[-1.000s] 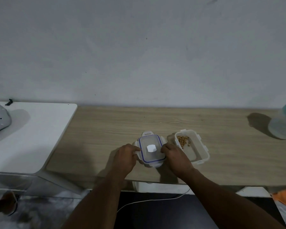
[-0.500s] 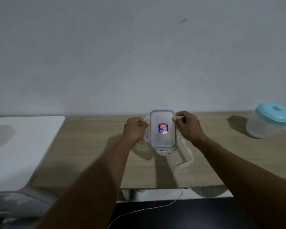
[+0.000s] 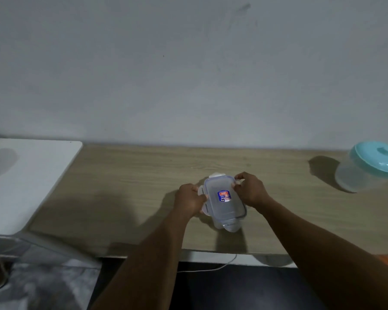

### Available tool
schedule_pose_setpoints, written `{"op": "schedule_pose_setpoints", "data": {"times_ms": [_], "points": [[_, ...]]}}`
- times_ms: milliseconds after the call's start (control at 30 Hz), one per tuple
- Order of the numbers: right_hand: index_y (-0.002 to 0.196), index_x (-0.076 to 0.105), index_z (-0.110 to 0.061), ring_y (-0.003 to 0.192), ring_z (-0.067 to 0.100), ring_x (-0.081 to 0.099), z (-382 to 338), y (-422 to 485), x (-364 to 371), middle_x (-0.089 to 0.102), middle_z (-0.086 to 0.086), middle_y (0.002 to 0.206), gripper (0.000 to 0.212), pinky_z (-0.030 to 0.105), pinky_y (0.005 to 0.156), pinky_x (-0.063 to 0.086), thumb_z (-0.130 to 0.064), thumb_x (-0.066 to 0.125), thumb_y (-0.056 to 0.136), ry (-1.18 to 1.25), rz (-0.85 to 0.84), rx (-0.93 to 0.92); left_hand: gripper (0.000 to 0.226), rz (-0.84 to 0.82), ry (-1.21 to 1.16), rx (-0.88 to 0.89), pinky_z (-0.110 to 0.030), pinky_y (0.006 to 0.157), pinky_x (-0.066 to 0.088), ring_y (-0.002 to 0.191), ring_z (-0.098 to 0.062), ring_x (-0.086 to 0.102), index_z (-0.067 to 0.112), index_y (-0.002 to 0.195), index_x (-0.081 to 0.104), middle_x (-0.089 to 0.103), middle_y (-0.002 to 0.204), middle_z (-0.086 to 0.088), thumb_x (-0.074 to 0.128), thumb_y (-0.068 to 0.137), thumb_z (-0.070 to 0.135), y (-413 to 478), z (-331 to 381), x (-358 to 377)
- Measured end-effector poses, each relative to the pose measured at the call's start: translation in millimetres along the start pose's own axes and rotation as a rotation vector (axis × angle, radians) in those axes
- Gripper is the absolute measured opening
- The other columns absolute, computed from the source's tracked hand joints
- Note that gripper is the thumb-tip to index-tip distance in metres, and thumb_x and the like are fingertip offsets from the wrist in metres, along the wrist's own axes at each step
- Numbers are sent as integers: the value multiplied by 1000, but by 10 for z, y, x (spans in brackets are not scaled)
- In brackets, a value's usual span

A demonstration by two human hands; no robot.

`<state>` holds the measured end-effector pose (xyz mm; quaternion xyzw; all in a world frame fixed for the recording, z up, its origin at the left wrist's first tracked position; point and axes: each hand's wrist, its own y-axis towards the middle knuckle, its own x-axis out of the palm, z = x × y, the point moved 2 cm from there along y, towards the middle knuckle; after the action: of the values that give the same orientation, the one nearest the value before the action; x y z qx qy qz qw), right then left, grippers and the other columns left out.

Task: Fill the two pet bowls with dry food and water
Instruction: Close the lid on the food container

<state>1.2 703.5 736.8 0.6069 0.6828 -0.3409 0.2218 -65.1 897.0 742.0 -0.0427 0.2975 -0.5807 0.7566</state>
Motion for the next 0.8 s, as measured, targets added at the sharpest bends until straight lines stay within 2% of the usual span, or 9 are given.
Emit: {"op": "schedule_pose_setpoints", "data": {"times_ms": [133, 167, 233, 300, 333, 433, 533, 633, 800], "points": [[127, 60, -7, 111, 33, 62, 93, 35, 95, 64, 16, 125, 34, 30, 85, 44, -19, 61, 95, -16, -47, -27, 13, 26, 39, -7, -49, 74, 61, 80, -31, 73, 16, 77, 65, 73, 88, -14, 78, 77, 15, 27, -96, 90], [128, 59, -9, 112, 33, 61, 115, 34, 103, 63, 16, 127, 35, 34, 87, 47, -20, 60, 95, -9, -53, -30, 10, 36, 49, -16, -48, 76, 61, 83, -31, 73, 13, 83, 68, 74, 92, -13, 76, 78, 17, 27, -106, 116], [129, 58, -12, 112, 33, 61, 163, 30, 116, 64, 16, 126, 34, 37, 90, 48, -22, 58, 97, 4, -71, -33, 27, 54, 66, -26, -46, 82, 60, 92, -32, 71, 10, 105, 68, 72, 108, -13, 74, 82, 21, 9, -105, 170], [130, 56, -13, 112, 34, 62, 207, 16, 126, 67, 15, 122, 34, 37, 90, 47, -25, 56, 98, 36, -91, -27, 48, 114, 128, -8, -34, 93, 52, 107, -30, 65, 11, 126, 58, 62, 124, -9, 75, 82, 24, -42, -91, 191], [132, 53, -12, 110, 34, 63, 229, 2, 132, 68, 16, 118, 37, 37, 90, 47, -26, 56, 99, 66, -95, -11, 51, 159, 193, 21, -26, 91, 46, 111, -27, 61, 13, 129, 55, 57, 126, -7, 74, 83, 25, -72, -80, 196], [131, 51, -9, 108, 36, 60, 260, -58, 144, 64, 19, 115, 43, 40, 89, 48, -32, 60, 96, 74, -3, 23, 37, 222, 328, 90, -26, 80, 46, 104, -23, 62, 17, 113, 62, 62, 115, -5, 75, 81, 30, -150, -46, 250], [113, 63, -10, 109, 34, 54, 237, -133, 145, 59, 13, 113, 34, 43, 88, 50, -39, 59, 96, -107, 101, 16, 32, 228, 254, 39, -32, 78, 54, 90, -27, 69, 14, 91, 68, 73, 91, -7, 80, 73, 38, -174, -35, 331], [96, 68, -7, 92, 31, 63, 215, -116, 159, 69, 12, 98, 30, 41, 77, 54, -36, 62, 94, -20, 111, 23, 30, 244, 174, -2, -33, 71, 55, 78, -28, 71, 8, 77, 71, 73, 76, -7, 83, 73, 36, -149, -37, 334], [82, 72, -8, 87, 35, 67, 214, -65, 184, 72, 14, 84, 29, 46, 78, 56, -35, 67, 91, 73, 76, 102, 28, 151, 55, -63, -40, 74, 62, 72, -29, 74, 1, 85, 78, 75, 75, -14, 81, 79, 28, -104, -66, 328]]}}
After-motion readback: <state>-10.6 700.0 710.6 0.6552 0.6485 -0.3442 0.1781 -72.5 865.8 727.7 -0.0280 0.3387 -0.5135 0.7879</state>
